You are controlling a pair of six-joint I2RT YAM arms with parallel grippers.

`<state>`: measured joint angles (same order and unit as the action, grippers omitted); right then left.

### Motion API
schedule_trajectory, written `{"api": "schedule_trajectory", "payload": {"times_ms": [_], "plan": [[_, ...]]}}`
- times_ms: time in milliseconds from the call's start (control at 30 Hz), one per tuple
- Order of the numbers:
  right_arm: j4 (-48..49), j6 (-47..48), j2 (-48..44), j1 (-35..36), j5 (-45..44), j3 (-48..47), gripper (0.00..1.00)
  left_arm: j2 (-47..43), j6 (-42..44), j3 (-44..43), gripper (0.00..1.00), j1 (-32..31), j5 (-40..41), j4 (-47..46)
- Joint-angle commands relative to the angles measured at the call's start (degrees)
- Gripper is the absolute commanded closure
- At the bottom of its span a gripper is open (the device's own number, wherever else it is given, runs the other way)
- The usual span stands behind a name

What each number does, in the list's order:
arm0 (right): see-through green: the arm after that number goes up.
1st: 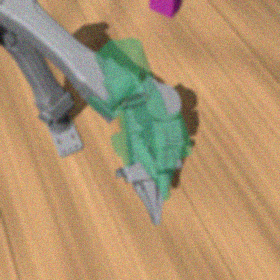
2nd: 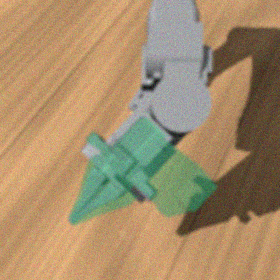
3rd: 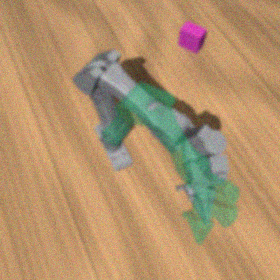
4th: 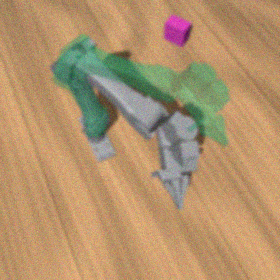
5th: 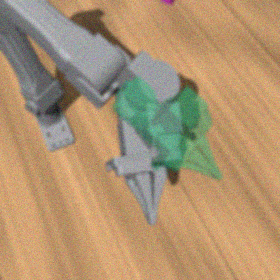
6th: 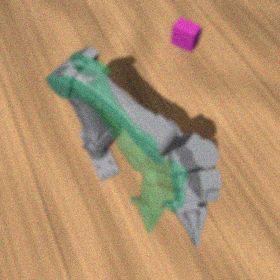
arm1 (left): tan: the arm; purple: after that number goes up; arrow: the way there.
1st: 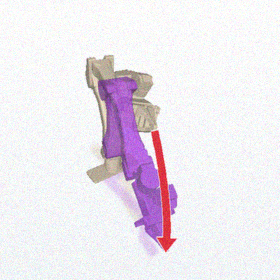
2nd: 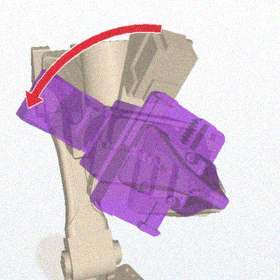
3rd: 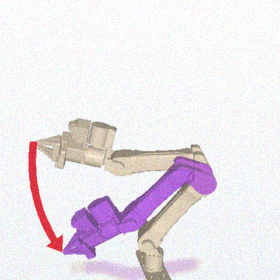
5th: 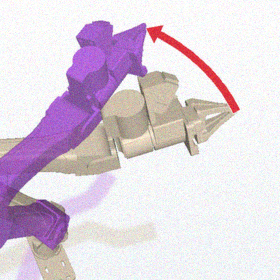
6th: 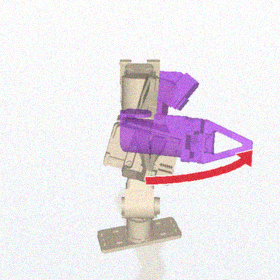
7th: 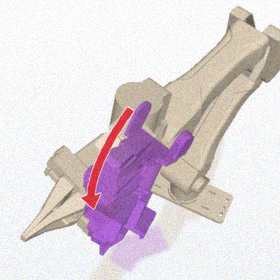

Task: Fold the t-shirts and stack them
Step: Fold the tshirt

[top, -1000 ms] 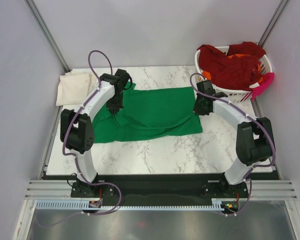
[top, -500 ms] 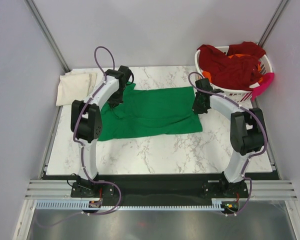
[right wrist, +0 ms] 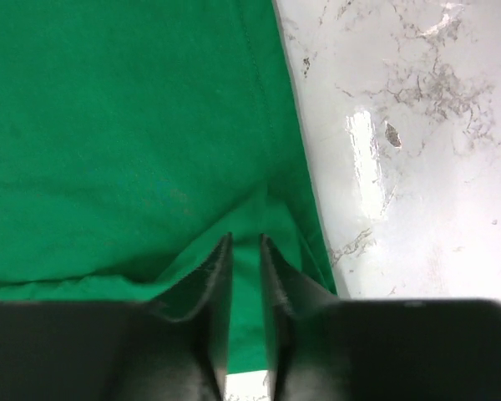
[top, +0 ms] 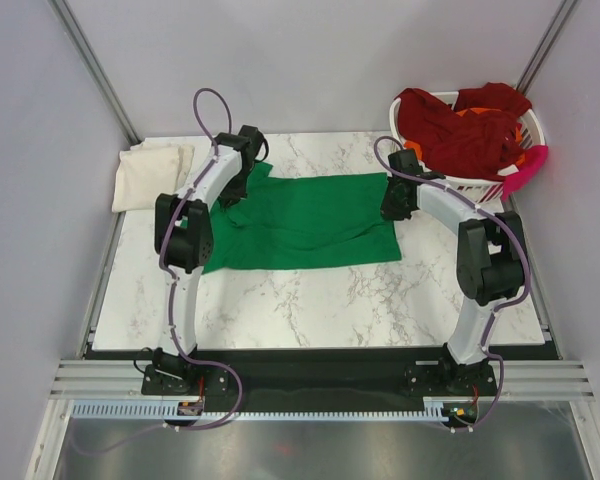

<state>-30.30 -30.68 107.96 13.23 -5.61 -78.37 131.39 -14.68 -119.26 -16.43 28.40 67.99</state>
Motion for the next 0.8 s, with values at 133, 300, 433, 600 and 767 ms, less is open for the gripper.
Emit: {"api": "schedule_trajectory", "payload": {"times_ms": [133,300,433,600,767], "plan": [[0.51,-0.26,-3.71,-1.54,-5.63,-0.03,0.17,-2.01,-0.43,-3.61,0.25,0.34,2.97,0.22],[-0.63,0.0,-13.45,-1.28,-7.93,4.6,0.02,-13.77,-4.72,3.99,0.13,0.69,8.33,0.04],[1.2,-0.52,-21.99,-1.19,-5.04,14.01,0.02,-27.21,-9.14,21.66,0.12,4.98,-3.47,-4.07],[5.42,-2.19,-28.67,-1.28,5.43,27.36,0.04,-44.0,-8.97,48.1,0.13,12.54,-20.21,-17.42],[8.94,-1.58,-29.57,-1.28,7.37,33.1,0.06,-49.21,-7.82,58.26,0.15,19.93,-28.14,-22.72]]}}
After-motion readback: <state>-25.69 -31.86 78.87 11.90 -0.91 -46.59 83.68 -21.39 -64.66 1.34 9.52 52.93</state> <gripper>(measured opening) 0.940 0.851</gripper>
